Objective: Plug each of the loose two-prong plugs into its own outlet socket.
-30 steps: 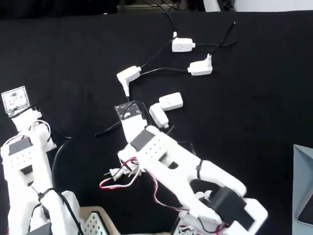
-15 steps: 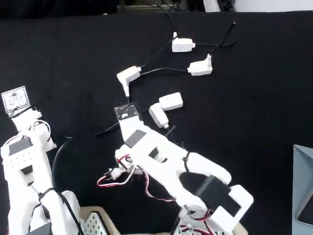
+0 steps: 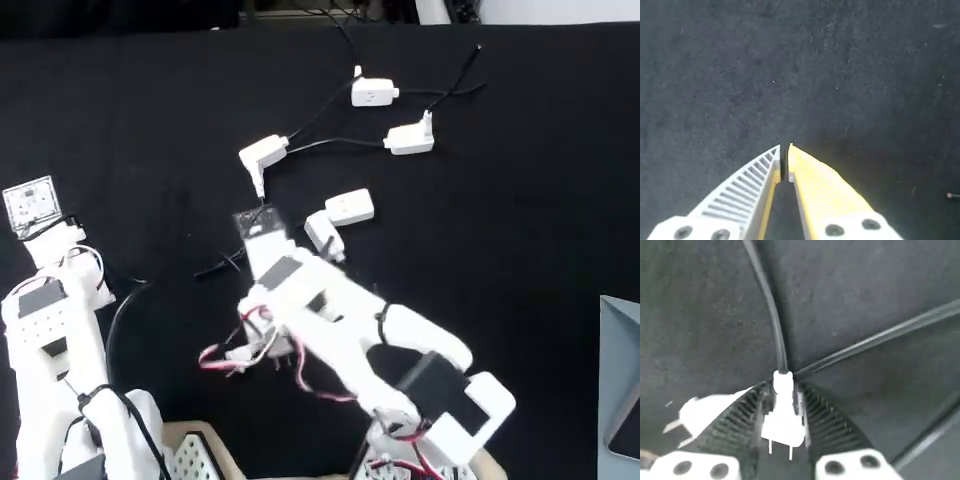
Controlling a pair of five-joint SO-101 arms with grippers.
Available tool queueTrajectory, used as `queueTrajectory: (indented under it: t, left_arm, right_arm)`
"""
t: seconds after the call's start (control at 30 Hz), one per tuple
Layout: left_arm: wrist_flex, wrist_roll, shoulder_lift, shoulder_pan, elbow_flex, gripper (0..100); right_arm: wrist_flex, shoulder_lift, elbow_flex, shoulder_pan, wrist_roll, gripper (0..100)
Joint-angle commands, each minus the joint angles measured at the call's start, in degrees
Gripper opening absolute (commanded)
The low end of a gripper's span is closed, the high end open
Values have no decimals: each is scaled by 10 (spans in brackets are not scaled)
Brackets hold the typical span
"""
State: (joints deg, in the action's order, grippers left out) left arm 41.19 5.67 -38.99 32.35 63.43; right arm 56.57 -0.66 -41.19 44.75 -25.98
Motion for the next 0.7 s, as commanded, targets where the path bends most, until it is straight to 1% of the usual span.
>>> queueTrajectory:
  t: [0.0, 0.2, 0.27, 0.37, 0.43, 0.53, 0.57, 0.67]
  left_arm:
    - [-11, -3, -18, 6, 4, 45]
    - [-11, -2, -18, 6, 4, 45]
    - [-11, -2, -17, 6, 4, 45]
    - [-11, -1, -16, 6, 4, 45]
    - [-11, -1, -16, 6, 4, 45]
    - [-11, -1, -16, 6, 4, 45]
    - [-11, -1, -16, 6, 4, 45]
    - [-11, -1, -15, 6, 4, 45]
  right_arm:
    - [41, -6, 58, -93, 71, 15]
    - [91, -6, 135, -183, 194, 15]
    - [89, -6, 148, -200, 234, 15]
    - [88, -6, 154, -205, 280, 21]
    - [92, -6, 153, -200, 293, 67]
    - [113, -6, 152, -193, 290, 178]
    - [126, -6, 154, -192, 290, 196]
    - [158, -8, 162, -192, 290, 188]
